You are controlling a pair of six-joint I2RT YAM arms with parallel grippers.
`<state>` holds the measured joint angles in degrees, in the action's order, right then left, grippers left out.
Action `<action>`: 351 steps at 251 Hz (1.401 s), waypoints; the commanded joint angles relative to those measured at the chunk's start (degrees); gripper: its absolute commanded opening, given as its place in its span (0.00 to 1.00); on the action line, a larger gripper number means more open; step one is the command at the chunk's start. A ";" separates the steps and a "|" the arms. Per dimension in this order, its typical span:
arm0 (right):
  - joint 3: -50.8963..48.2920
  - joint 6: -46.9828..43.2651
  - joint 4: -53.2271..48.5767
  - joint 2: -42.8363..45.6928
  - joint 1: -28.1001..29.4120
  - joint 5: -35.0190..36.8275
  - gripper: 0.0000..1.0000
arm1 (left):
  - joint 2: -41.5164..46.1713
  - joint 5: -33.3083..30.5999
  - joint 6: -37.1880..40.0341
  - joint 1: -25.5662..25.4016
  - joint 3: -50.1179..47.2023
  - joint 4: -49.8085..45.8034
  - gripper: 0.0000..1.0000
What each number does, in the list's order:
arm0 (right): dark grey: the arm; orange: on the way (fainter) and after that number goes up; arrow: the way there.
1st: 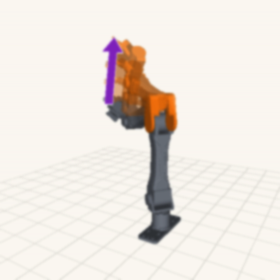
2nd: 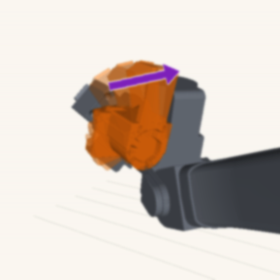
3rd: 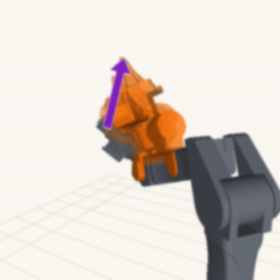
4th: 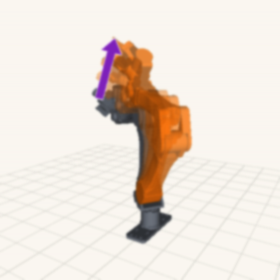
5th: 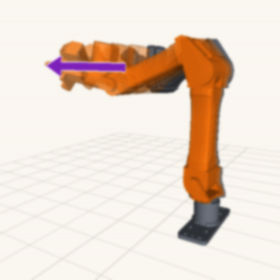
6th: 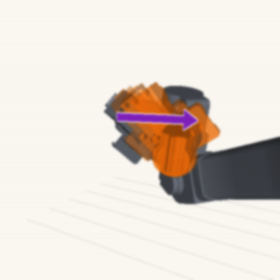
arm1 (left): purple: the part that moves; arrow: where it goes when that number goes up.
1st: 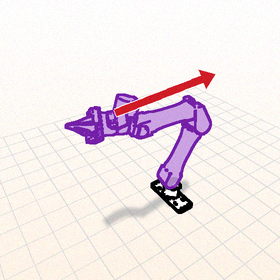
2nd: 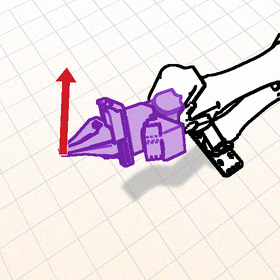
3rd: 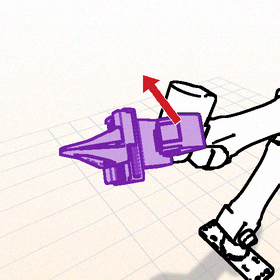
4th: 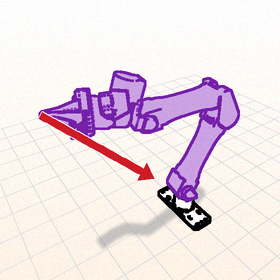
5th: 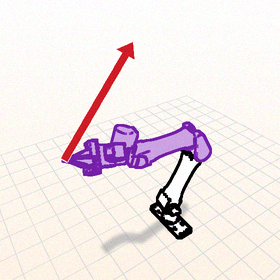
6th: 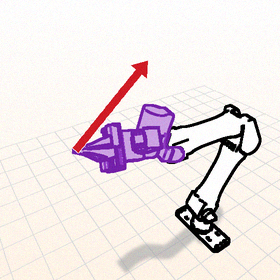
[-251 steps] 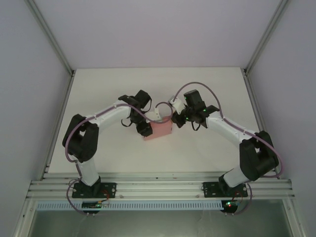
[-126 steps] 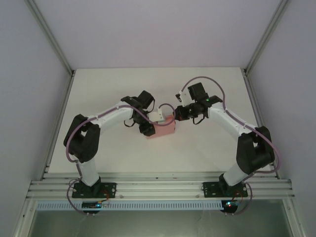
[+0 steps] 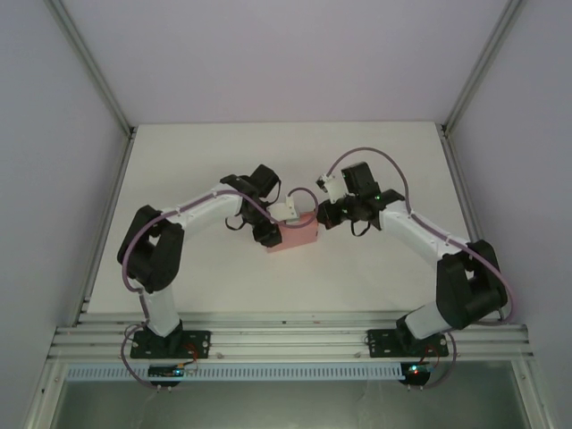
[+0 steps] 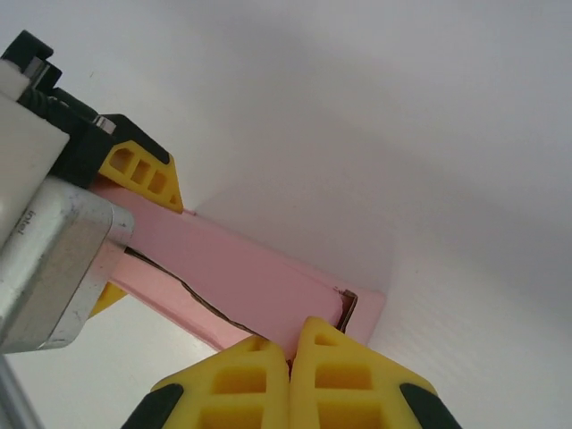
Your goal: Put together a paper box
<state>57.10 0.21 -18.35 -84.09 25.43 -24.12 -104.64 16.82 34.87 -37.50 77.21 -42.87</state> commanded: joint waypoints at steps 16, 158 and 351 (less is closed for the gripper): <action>-5.38 -1.02 2.19 0.86 1.58 5.51 0.00 | -1.75 -2.93 -0.37 0.41 0.26 0.51 0.34; -3.52 5.77 -0.06 2.59 7.78 20.16 0.00 | 9.33 -3.45 -5.94 -0.31 -2.05 3.77 1.00; -1.60 5.99 -1.71 2.18 10.34 20.51 0.00 | 21.94 -16.95 -26.72 1.55 -12.35 11.76 0.53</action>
<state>54.72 5.58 -14.79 -81.19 35.03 -3.16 -79.81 1.80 11.64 -37.52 62.19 -32.14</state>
